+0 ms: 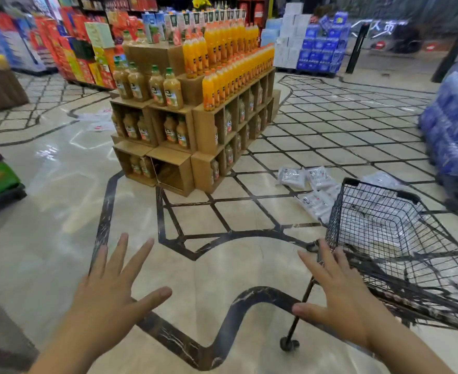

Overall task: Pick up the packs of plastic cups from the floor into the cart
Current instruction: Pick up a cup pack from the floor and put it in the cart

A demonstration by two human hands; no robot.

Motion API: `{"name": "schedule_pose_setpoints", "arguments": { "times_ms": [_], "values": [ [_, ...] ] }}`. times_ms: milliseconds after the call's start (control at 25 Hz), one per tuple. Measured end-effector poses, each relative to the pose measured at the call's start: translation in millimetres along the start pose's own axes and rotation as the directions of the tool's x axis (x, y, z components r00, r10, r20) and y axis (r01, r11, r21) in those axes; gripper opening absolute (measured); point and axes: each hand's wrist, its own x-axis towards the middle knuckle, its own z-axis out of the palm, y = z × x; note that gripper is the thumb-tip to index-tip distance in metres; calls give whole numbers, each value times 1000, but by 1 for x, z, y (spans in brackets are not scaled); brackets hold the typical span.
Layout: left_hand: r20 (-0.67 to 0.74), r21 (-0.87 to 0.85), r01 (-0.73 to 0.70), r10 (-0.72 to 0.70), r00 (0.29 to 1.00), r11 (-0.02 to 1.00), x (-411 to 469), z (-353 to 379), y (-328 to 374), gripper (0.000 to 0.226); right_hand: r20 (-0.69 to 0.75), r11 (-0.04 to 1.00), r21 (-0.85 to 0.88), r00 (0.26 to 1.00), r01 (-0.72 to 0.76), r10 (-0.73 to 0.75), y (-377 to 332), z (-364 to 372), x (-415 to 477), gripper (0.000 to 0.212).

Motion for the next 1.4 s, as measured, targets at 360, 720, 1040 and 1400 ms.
{"name": "schedule_pose_setpoints", "arguments": {
  "times_ms": [360,720,1040,1400],
  "values": [
    [48,-8,-60,60,997,998,141,-13,53,93,-72,980,144,986,-140,152,47,-35,107,105],
    [-52,-88,-10,5,999,996,309,-56,52,86,-107,969,243,992,-41,69,76,-117,293,107],
    [-97,-109,-56,45,994,992,473,-63,22,88,-129,951,256,968,-176,214,90,-157,394,111],
    [12,-111,-386,390,921,916,715,-104,75,95,-202,799,388,803,-460,560,77,-197,479,121]
  ]
}}
